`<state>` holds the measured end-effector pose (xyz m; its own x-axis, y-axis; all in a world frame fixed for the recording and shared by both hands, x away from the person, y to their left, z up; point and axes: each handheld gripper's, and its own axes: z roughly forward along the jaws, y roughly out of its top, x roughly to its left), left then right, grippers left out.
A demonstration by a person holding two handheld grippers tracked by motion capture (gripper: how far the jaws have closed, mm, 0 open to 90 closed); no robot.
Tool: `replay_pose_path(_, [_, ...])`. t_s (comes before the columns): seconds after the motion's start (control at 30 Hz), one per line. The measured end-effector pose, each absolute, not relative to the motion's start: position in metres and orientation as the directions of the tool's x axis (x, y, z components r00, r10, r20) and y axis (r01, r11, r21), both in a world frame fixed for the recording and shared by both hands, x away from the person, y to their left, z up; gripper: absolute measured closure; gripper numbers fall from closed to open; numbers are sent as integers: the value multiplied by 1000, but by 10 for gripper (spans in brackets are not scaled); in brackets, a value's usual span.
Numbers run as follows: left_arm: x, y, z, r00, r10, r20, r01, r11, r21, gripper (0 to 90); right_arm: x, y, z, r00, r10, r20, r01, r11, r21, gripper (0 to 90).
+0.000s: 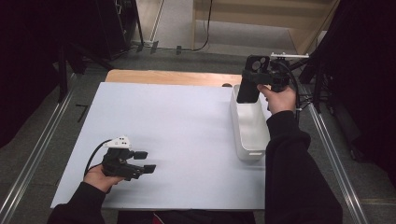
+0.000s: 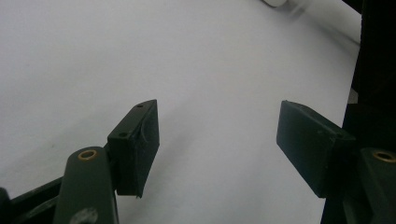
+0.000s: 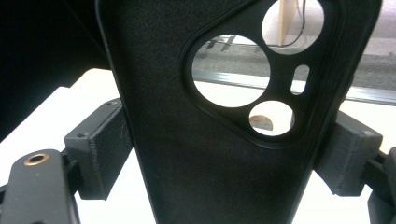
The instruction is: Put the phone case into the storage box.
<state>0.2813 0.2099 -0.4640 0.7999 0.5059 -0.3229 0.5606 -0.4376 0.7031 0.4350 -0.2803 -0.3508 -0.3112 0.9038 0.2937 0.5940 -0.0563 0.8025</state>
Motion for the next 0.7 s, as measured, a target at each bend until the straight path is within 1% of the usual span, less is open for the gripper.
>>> replay_pose_path(0.1, [281,210,-464,799,509,-321,560,-435,705,296,444,-279,-353,-297,913,280,598,-51,800,136])
replay_pose_path(0.27, [282,211,-464,799,507,-324,560,-431,707,296,456,-281,-361,-290,913,286,600,-59,798,136])
replay_pose_path(0.53, [282,211,-464,800,507,-321,558,-432,709,296,471,-288,-369,-248,924,290,610,-84,788,135])
replay_pose_path(0.7, [282,211,-463,801,507,-319,556,-432,710,296,476,-285,-374,-230,937,265,605,-75,793,136])
